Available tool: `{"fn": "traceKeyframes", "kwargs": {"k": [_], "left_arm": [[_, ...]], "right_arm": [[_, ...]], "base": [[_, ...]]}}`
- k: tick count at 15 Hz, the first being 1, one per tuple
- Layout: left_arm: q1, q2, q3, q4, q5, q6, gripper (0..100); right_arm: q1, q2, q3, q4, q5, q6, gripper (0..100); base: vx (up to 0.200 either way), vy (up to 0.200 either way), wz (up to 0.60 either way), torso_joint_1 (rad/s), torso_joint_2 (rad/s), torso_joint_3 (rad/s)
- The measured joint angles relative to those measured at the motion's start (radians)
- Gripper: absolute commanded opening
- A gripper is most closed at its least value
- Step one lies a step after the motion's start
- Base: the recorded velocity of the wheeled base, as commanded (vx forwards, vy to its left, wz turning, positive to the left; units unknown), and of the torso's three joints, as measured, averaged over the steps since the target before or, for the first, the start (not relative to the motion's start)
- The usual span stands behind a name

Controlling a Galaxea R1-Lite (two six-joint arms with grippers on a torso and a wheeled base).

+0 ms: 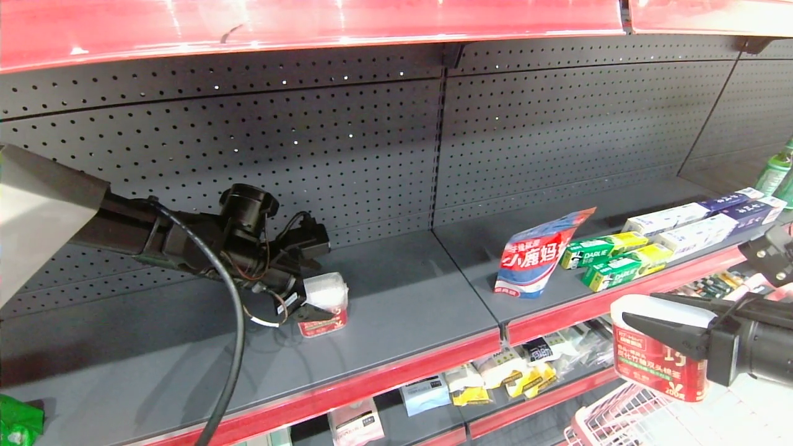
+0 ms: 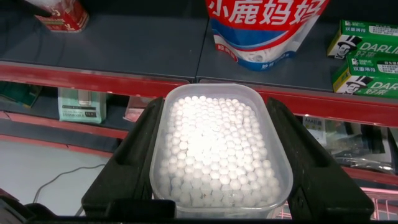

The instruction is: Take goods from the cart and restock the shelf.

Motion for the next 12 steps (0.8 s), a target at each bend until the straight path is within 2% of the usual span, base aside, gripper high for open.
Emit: {"fn": "traceKeyframes", "kwargs": {"k": [7,8,12], "left_arm": [[0.002,0.002,0.002,0.001,0.0,0.0,100],[0.002,0.002,0.003,0.001,0.0,0.0,0],[0.005,0.002,0.005,-0.001,-0.001,0.0,0]], "right_arm": [[0.0,0.0,-0.001,0.0,0.0,0.0,0],[0.0,0.0,-0.001,0.0,0.0,0.0,0],[0.0,0.0,-0.001,0.0,0.0,0.001,0]], "base": [[0.0,0.0,0.0,0.0,0.0,0.0],[0.0,0.0,0.0,0.0,0.0,0.0],[0.0,0.0,0.0,0.0,0.0,0.0]]}}
